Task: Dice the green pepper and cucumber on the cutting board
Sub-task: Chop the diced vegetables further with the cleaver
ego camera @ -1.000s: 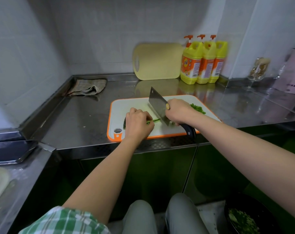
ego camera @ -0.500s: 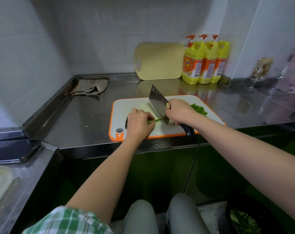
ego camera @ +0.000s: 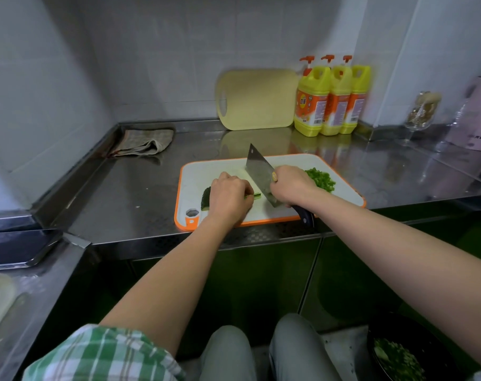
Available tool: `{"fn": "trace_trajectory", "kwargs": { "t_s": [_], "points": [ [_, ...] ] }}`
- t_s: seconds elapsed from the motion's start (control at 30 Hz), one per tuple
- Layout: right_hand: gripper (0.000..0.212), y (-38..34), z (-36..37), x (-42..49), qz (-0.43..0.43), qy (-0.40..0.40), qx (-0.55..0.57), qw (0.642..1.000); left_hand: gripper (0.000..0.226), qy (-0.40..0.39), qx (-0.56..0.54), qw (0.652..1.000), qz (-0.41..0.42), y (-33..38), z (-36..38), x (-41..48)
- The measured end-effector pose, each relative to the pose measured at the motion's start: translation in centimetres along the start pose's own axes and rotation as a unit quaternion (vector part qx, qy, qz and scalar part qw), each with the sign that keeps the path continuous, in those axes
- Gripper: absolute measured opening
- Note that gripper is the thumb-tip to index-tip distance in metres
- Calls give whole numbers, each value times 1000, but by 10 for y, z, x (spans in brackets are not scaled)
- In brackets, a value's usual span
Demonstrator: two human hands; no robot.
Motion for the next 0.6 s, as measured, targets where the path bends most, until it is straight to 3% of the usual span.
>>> {"fn": "trace_trajectory", "kwargs": {
  "t_s": [0.2, 0.37, 0.6],
  "points": [
    [14, 16, -8, 2, -1, 33, 38, 999, 21, -24, -5, 1000, 9, 12, 8, 11],
    [11, 14, -13, -3, -13, -15, 28, 999, 41, -6, 3, 1000, 3, -3, 5, 3],
    [16, 2, -5, -4, -3, -51, -9, 999, 20, 17, -59, 998, -27, -6, 2, -5]
  ]
}}
Point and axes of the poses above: each hand's wrist, its own x-axis towards the middle knuckle, its own z-axis out of the palm, y = z × x, the point moved 3 cm from there along x, towards the middle knuckle, and after that the axes turned 9 degrees about -x, right-handed, at the moved point
